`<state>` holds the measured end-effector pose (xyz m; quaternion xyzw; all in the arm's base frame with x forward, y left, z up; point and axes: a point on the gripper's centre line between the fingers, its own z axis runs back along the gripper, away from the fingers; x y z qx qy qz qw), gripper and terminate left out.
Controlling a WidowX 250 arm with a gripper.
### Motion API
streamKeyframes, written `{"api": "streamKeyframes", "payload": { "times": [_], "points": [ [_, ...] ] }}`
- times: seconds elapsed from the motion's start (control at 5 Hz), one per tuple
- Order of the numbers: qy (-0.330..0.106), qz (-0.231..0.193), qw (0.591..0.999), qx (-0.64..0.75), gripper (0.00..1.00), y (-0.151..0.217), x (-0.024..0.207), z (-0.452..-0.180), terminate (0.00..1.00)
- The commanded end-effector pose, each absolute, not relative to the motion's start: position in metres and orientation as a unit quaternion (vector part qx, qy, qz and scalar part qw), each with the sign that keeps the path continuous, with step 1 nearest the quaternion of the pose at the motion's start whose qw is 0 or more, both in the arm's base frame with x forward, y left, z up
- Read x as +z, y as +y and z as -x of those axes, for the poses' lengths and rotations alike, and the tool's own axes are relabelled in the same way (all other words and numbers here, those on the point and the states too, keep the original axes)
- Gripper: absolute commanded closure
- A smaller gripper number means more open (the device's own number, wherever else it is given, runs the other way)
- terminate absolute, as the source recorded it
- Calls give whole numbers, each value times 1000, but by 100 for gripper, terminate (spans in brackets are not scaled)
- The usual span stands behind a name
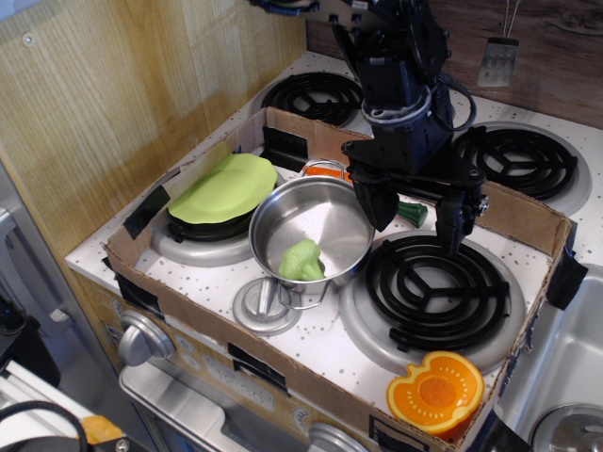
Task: Take broccoli out of pan
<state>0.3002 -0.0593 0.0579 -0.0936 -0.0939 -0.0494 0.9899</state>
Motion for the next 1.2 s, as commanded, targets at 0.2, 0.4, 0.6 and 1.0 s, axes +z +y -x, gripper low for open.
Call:
{"api": "streamKeyframes", "payload": {
  "times": [0.2, 0.4, 0.6, 1.0],
  "points": [
    [-97, 73, 992, -42, 0, -48, 79, -304, 0],
    [-106, 59, 992, -30, 0, -34, 117, -308, 0],
    [-91, 68, 994, -3, 0, -35, 135, -308, 0],
    [-54, 94, 985, 135, 0, -8, 105, -301, 0]
  ]
}}
